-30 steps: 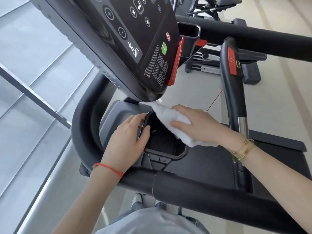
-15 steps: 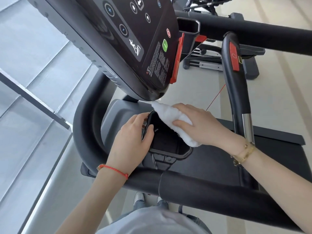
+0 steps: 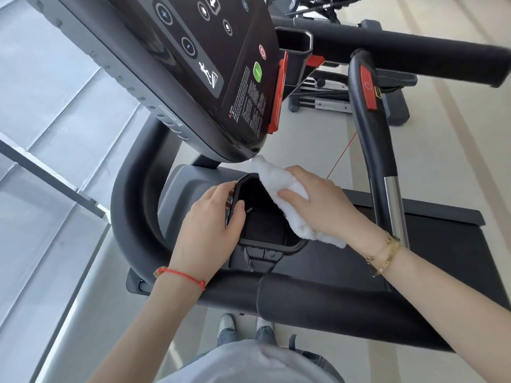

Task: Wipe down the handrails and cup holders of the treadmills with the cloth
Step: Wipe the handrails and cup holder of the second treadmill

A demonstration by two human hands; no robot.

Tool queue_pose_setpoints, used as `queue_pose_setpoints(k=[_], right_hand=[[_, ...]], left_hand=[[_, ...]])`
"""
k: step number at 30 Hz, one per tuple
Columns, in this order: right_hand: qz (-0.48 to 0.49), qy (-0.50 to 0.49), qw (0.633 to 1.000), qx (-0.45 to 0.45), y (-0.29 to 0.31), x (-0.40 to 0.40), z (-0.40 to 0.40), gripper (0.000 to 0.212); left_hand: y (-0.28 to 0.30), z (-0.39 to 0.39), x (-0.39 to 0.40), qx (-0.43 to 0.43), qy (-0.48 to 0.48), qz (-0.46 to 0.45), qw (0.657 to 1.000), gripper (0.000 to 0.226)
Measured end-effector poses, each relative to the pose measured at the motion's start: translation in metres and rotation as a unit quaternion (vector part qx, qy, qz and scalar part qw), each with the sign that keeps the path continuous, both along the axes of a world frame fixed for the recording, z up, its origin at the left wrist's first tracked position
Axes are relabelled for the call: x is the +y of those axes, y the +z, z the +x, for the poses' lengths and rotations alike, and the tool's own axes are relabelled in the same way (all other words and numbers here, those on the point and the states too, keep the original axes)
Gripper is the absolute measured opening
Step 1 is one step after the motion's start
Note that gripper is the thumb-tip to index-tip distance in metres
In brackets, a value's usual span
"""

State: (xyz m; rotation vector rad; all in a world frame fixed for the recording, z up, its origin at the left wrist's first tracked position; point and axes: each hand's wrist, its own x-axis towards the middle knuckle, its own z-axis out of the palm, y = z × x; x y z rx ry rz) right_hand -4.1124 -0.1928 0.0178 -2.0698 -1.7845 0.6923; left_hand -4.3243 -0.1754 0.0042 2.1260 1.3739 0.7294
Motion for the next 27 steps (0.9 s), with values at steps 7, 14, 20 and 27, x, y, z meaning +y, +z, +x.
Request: queue_pose_setpoints(k=[7, 14, 20, 27], right_hand=[[-0.008, -0.074, 0.994, 0.077, 0.005, -0.02, -0.016, 0.043], [-0.048, -0.108, 0.988, 0.098, 0.004, -0.031, -0.027, 0.058], [-0.047, -0.089, 0.988, 0.121, 0.009, -0.032, -0.022, 0.055], [-0.014, -0.064, 0.995, 0.072, 0.002, -0.023, -0.018, 0.053]], left_hand=[[0.0, 0.0, 0.001, 0.006, -0.006, 0.0, 1.0, 0.037], [-0.003, 0.0, 0.002, 0.007, -0.008, 0.001, 1.0, 0.037], [0.0, -0.001, 0.002, 0.005, -0.017, 0.008, 1.0, 0.036], [0.0, -0.002, 0.001, 0.009, -0.01, -0.008, 1.0, 0.04]])
